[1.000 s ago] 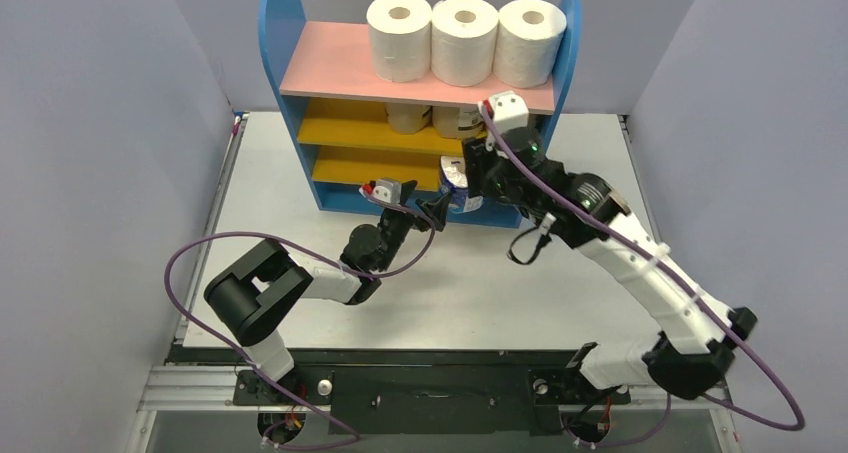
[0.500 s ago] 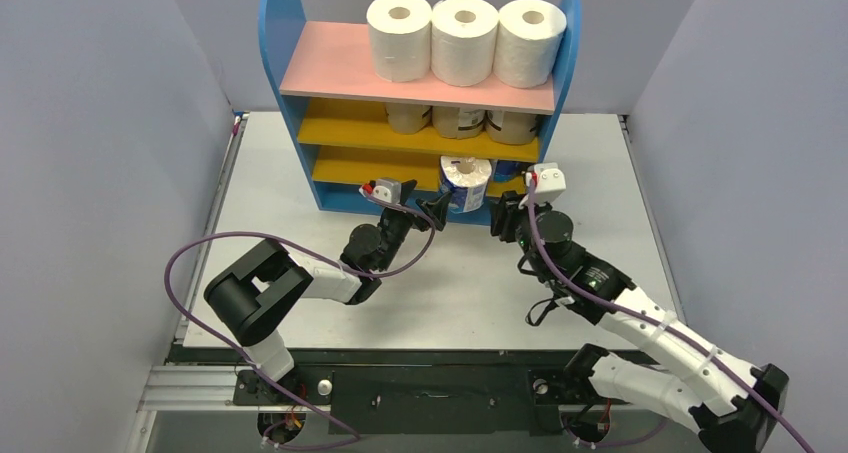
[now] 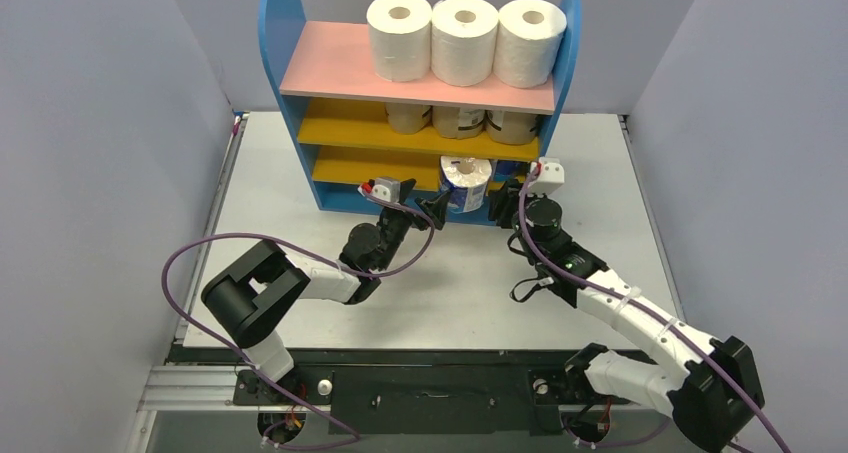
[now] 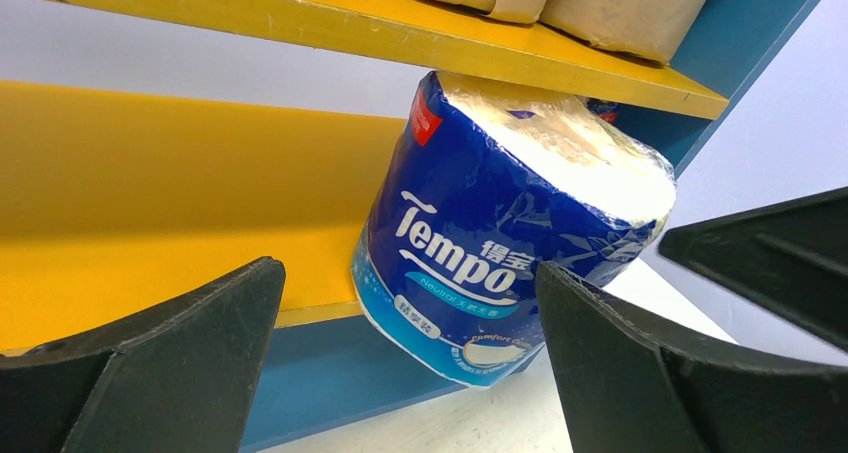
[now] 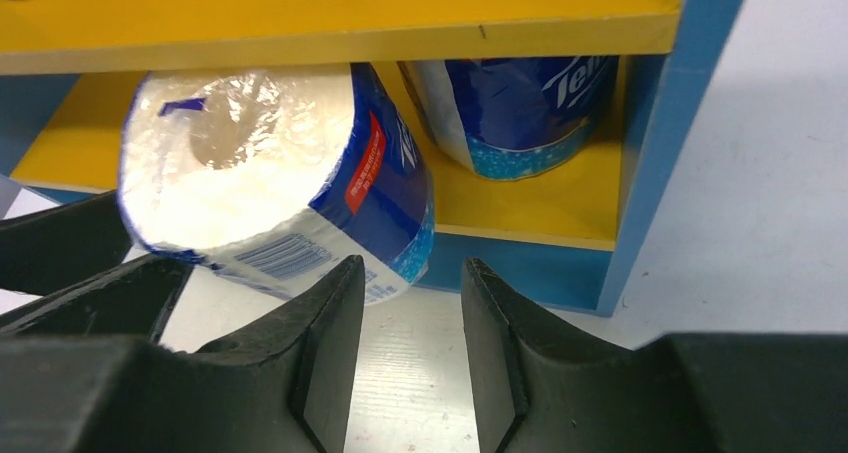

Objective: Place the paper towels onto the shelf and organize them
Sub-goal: Place the paper towel on the shelf.

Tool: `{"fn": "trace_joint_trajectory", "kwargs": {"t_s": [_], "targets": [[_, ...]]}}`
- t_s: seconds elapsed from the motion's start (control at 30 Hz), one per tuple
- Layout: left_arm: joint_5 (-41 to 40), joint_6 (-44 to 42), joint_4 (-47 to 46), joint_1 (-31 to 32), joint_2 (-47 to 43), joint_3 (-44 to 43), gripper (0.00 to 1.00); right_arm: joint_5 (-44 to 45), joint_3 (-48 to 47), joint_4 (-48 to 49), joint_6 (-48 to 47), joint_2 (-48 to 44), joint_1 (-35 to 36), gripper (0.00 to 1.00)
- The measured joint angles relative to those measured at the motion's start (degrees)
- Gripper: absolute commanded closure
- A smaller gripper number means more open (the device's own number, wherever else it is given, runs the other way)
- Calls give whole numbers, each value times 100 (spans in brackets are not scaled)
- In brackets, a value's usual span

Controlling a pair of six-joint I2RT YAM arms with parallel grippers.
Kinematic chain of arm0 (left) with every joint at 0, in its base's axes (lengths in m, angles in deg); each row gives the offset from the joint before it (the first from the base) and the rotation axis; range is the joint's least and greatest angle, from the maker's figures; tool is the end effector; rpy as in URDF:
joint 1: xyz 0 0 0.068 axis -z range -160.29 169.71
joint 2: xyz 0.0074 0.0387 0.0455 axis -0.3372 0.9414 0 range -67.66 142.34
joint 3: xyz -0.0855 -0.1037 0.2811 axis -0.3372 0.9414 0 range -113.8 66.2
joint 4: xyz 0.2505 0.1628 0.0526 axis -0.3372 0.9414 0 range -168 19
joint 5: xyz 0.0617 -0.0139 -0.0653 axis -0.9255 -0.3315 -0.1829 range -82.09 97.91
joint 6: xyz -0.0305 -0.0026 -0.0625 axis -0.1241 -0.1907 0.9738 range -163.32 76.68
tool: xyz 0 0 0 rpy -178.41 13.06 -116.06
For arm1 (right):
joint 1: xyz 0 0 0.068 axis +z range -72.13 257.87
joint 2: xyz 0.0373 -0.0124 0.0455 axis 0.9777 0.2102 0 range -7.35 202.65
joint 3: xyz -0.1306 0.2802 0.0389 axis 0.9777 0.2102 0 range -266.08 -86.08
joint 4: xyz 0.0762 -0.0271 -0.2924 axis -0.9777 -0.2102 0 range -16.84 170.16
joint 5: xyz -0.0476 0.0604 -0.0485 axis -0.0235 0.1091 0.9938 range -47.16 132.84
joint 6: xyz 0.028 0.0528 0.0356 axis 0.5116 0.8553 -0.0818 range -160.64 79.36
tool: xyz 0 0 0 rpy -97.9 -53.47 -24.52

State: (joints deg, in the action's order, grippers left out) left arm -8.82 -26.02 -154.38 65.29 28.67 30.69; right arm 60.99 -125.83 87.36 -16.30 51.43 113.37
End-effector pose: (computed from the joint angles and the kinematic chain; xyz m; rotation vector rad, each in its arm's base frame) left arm 0.2710 -0.2531 0.2266 0.0749 1.3463 -0.7430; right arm 0.2387 0.1487 0.3095 0.0565 1.7904 0.4737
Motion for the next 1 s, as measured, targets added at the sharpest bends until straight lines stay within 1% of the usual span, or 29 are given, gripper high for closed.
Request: {"fn": "trace_joint_trajectory", "kwargs": {"t_s": [0.33,0.63,1.0], "targets": [[2,-39,37,-31,-44,0,4,-474,-76,269,94,833,-72,63],[0,-63,79,-55,-98,0,4,-625,-511,487,162,1303,-98,64],[0,-98,118,-188,-260,63,4,-671,-667,680,341,1635,-98,64]]}}
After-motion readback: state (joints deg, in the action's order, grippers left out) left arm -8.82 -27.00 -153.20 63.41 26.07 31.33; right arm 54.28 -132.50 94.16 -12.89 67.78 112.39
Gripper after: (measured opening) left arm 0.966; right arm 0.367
